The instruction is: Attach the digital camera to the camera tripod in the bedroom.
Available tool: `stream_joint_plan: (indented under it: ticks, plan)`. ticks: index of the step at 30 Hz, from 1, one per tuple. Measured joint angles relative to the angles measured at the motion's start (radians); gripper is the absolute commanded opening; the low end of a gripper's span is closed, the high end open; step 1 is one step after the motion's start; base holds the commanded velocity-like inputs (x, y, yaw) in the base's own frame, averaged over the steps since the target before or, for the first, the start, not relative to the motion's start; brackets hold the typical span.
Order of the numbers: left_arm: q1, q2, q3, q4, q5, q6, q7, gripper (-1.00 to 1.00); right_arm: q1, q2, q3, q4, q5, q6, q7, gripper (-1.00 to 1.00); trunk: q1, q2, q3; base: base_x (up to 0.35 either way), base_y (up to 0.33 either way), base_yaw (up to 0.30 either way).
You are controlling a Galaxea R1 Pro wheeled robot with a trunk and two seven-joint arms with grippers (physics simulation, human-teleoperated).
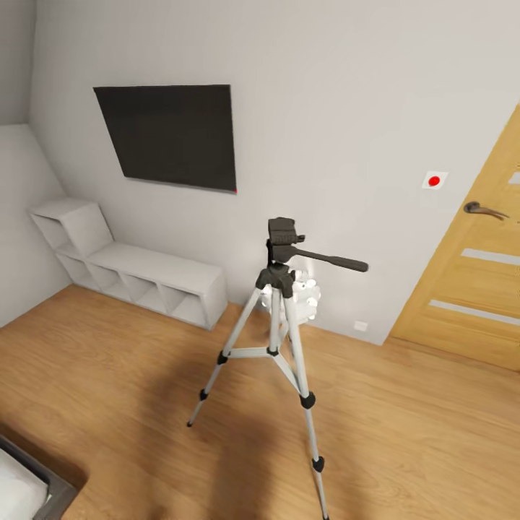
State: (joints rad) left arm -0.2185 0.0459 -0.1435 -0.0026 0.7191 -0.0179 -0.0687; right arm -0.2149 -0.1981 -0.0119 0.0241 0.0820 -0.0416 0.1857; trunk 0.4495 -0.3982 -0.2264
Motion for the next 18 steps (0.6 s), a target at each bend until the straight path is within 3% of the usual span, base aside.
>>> stream_joint_plan:
  ticks: [8,18]
  plan:
    - [0.0,0.0,0.0,0.0,0.0,0.0,0.0,-1.0,0.0,-0.001,0.001,0.001,0.0,-0.003,0.0,1.0,0.0,0.0,0.0,0.0,-0.248,0.001]
    - [0.0,0.001,0.0,0.0,0.0,0.0,0.0,-1.0,0.0,-0.001,0.0,0.001,-0.002,-0.004,-0.001,1.0,0.0,0.0,0.0,0.0,-0.016,0.0]
